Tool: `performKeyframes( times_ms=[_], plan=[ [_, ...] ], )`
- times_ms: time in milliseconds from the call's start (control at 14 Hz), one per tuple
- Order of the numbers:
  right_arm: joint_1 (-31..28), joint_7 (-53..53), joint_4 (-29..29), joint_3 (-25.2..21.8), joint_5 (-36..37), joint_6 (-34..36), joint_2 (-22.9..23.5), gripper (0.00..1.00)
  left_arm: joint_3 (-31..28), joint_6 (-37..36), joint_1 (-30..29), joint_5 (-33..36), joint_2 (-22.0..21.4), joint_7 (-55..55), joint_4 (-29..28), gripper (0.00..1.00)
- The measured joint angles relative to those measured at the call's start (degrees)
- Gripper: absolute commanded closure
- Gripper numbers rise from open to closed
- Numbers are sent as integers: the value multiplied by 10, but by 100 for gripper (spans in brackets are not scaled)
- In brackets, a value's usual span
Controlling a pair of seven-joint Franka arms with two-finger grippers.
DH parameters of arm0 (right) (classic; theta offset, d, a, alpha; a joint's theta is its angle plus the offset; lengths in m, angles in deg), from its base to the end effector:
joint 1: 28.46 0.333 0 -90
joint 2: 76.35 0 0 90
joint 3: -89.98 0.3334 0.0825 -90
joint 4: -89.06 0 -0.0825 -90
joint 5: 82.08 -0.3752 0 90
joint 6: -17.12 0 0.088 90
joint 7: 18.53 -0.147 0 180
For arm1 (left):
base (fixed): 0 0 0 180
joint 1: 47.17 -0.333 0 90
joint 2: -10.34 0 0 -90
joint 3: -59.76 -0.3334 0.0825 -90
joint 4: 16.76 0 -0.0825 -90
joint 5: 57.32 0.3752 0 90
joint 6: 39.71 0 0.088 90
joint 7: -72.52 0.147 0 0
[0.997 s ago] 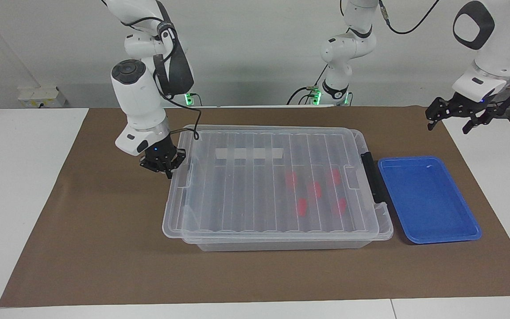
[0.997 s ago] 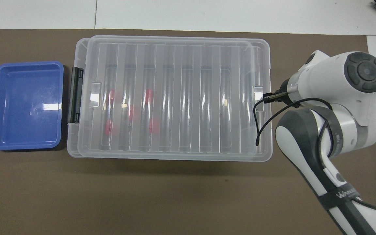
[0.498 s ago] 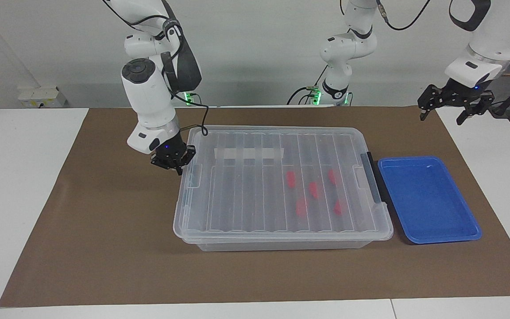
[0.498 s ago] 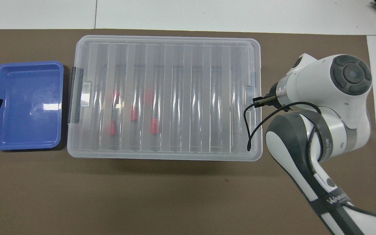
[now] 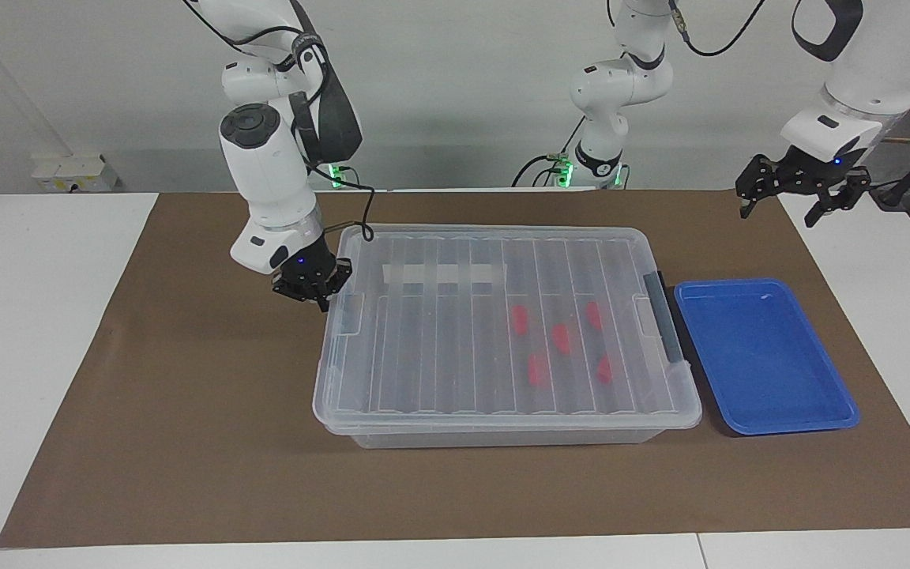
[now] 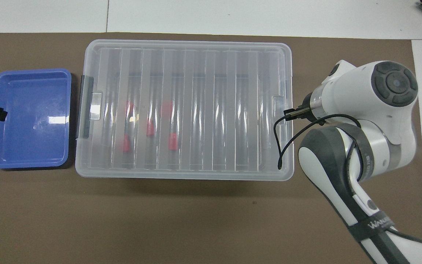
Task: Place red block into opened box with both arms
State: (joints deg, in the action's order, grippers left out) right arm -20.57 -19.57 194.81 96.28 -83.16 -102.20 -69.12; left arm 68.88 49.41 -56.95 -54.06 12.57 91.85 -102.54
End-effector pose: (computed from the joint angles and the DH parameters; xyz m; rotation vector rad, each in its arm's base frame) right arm 0.5867 0.1478 0.4469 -3.0735 -0.3388 -0.1645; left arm 0.5580 0.0167 0.6136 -3.0477 0.4985 -0.0166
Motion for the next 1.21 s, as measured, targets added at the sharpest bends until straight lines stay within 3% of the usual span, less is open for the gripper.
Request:
performKeyframes(
  times_ms=[498, 925, 997, 1068, 1139, 1210],
  plan=[
    [-27, -2, -3, -5, 0, 45, -24, 100, 0, 0, 0, 0, 0, 0, 0, 0],
    [-69, -79, -3, -7, 0, 94, -68, 98, 0, 0, 0, 0, 0, 0, 0, 0],
    [-76, -89, -3, -8, 0, 102, -74, 72, 0, 0, 0, 0, 0, 0, 0, 0],
    [-84, -92, -4, -8, 0, 110, -78, 27, 0, 0, 0, 0, 0, 0, 0, 0],
    [-94, -95, -5, -9, 0, 117, -82, 5, 0, 0, 0, 0, 0, 0, 0, 0],
    [-104, -96, -8, -9, 0, 123, -85, 1, 0, 0, 0, 0, 0, 0, 0, 0]
  ],
)
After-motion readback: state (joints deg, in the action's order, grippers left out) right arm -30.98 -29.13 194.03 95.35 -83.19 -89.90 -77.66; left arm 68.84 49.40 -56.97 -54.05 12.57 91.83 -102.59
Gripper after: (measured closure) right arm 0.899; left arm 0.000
